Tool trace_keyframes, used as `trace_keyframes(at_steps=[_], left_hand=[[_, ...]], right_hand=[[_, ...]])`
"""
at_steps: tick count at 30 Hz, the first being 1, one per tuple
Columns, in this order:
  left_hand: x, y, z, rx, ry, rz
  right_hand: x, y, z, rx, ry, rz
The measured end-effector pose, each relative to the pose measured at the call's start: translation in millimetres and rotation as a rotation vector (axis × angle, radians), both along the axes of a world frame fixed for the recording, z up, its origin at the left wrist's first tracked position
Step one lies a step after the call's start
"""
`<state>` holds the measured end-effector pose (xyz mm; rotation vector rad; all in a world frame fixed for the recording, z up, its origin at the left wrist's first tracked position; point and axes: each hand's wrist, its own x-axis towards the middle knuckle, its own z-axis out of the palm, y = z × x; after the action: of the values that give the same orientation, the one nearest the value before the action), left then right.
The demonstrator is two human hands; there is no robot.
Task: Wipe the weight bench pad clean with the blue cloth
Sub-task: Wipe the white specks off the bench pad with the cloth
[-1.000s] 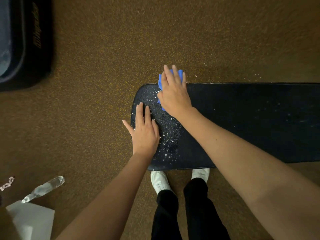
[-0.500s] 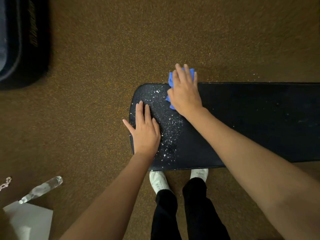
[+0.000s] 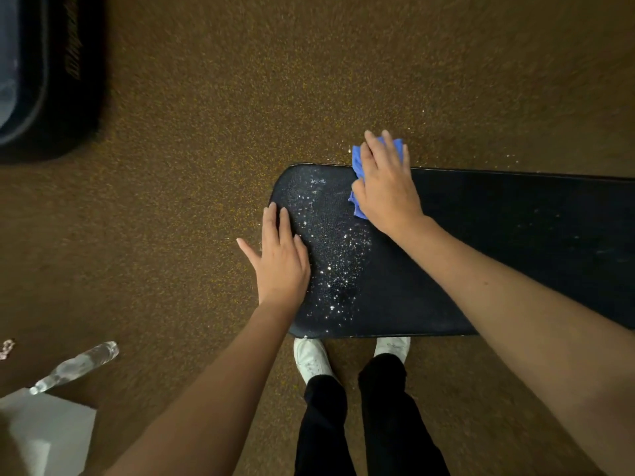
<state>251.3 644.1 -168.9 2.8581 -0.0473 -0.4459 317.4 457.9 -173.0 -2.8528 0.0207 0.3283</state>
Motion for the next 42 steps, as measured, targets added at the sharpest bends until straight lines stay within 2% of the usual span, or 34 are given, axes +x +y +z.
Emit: trace_keyframes(at_steps=[3,7,12,15,18,22,26,28,31,33,38,42], left_hand=[[-2,0,-1,-0.022,0.008,0.011],[-2,2,0,-0.035,0.001,0.013],[-7,5,2,-0.034,-0.006,0.033],[-11,7,3,-0.044,0.004,0.05],[-14,8,4,-0.042,0.017,0.049],[-15,8,7,-0.043,0.022,0.056],[-18,9,8,-0.04,0.042,0.07],[-18,8,8,-0.049,0.059,0.08],[-18,6,9,-0.058,0.047,0.096],[-18,6,8,-0.063,0.047,0.109],[-19,11,12,-0.087,0.022,0.152],[-15,21,21,-0.101,-0.005,0.204]], right_hand=[[11,25,3,0.035,0.004,0.02],[17,62,4,0.046,0.004,0.149],[7,40,1,0.106,-0.045,0.392],[8,32,0,0.12,-0.075,0.234],[16,54,3,0.111,-0.016,0.121],[13,75,3,0.149,-0.006,0.298],[0,51,1,0.155,-0.038,0.589],[1,40,0,0.138,-0.052,0.519],[11,46,1,0.171,-0.07,0.27],[19,61,2,0.169,-0.029,0.26],[17,83,-1,0.168,-0.001,0.466],[-2,64,1,0.133,-0.02,0.723]])
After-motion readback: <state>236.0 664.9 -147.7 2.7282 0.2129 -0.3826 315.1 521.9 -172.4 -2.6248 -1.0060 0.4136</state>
